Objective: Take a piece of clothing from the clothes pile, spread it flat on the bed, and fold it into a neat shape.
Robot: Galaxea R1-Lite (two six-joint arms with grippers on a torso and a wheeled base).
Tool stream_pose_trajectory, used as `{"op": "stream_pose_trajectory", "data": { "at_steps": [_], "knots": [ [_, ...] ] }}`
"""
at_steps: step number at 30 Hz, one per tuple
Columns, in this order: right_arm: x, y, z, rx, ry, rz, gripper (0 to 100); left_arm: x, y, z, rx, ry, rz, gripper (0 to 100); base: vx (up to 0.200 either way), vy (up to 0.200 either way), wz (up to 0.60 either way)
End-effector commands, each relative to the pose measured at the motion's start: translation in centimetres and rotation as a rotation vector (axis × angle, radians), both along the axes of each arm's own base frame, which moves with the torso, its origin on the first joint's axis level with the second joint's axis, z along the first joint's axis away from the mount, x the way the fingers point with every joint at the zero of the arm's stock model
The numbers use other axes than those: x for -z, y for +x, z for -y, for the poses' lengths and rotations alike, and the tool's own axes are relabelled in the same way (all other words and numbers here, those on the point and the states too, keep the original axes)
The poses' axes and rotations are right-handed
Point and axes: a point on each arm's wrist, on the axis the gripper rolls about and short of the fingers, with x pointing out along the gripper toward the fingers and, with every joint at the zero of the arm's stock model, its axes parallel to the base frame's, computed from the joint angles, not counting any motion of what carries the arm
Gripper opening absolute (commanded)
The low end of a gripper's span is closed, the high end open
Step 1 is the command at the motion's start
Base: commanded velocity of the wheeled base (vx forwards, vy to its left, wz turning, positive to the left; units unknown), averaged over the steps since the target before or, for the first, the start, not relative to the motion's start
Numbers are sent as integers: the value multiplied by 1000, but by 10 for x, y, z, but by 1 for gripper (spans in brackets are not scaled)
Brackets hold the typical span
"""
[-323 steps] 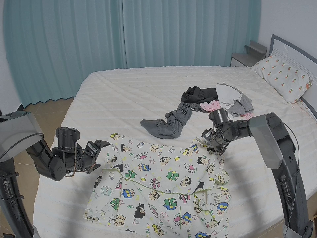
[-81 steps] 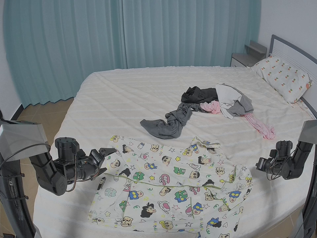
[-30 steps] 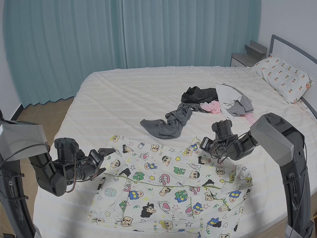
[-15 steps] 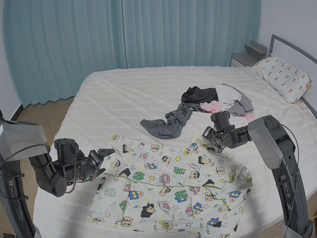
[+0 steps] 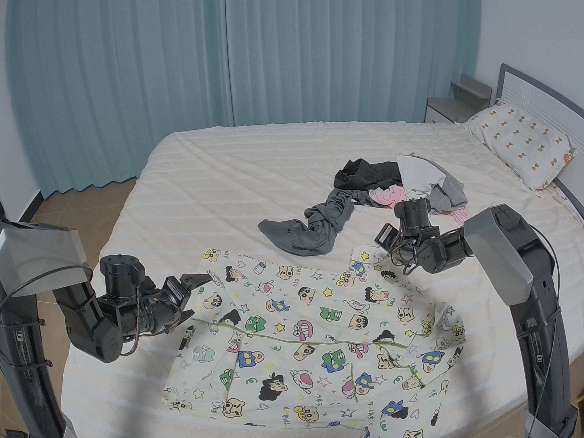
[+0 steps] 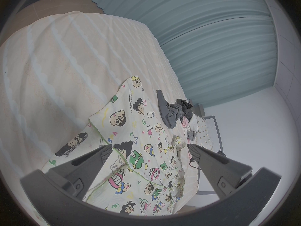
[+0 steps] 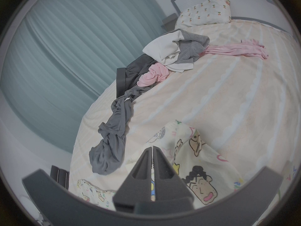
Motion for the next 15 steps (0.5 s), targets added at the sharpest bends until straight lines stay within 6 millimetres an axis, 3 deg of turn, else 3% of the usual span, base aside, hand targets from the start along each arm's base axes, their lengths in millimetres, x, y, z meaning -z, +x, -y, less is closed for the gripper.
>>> {"op": "stream_pose_trajectory", "data": {
  "at_steps": [1, 7, 15],
  "knots": [
    [-6, -16, 3, -43, -25, -11, 0, 0, 0, 0, 2, 0, 0, 100, 0, 0, 0],
    [11, -28, -3, -135, -45, -76, 0, 0, 0, 0, 1, 1, 0, 100, 0, 0, 0],
    [43, -22, -14, -160, -85, -145, 0, 0, 0, 0, 0, 0, -2, 100, 0, 0, 0]
  ]
}}
